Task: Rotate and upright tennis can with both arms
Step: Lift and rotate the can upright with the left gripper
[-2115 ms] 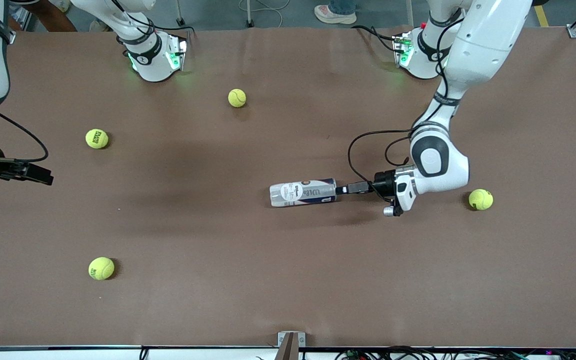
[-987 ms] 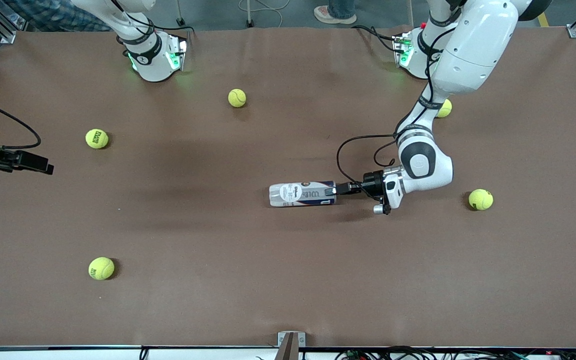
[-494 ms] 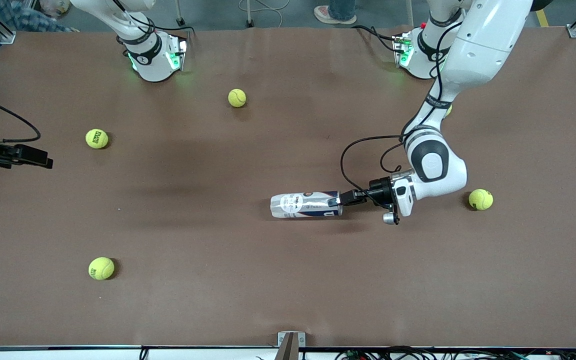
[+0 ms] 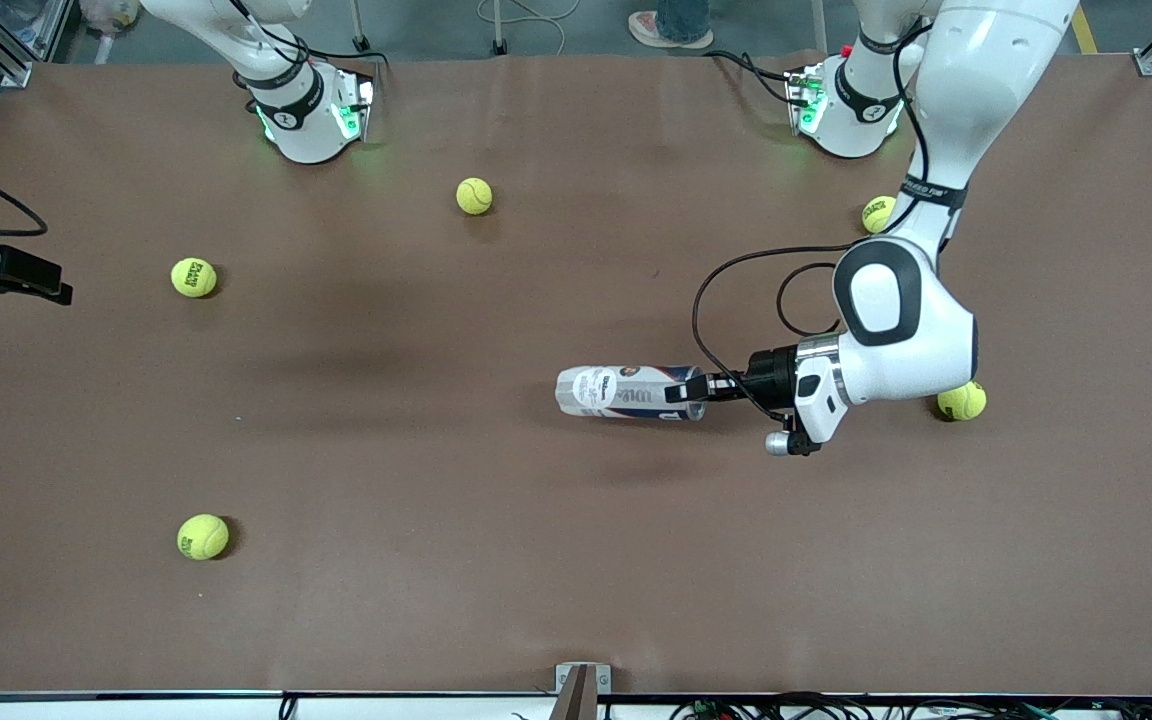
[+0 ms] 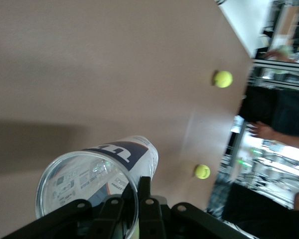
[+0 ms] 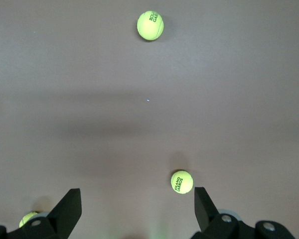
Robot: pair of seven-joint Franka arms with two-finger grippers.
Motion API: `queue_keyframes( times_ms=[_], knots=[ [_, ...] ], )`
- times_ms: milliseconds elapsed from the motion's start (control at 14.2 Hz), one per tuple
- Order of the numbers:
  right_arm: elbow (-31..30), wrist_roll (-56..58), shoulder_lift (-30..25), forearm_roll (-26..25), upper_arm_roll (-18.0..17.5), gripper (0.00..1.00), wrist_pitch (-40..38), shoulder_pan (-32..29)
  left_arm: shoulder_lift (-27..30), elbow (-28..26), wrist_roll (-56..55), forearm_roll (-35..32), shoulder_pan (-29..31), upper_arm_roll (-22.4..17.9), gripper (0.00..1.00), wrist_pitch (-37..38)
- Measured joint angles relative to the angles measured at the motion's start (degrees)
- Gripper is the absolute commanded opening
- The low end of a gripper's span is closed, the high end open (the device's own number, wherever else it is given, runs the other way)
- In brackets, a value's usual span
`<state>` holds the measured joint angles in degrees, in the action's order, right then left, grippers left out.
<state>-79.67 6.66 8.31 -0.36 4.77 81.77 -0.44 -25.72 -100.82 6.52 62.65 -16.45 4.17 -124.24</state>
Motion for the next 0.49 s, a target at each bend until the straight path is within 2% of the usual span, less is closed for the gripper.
queue_keyframes(
  times_ms=[282,494],
  knots=[
    [-7.7,0.0,-6.5,0.0,0.0,1.00,3.0,0.0,4.2,2.1,-20.4,-18.7,-3.6,0.6,0.00,0.0],
    [-11.0,0.1,-10.3,0.0,-0.1,1.00,3.3,0.1,4.7,5.6,-35.8,-33.5,-8.3,0.8,0.00,0.0]
  ],
)
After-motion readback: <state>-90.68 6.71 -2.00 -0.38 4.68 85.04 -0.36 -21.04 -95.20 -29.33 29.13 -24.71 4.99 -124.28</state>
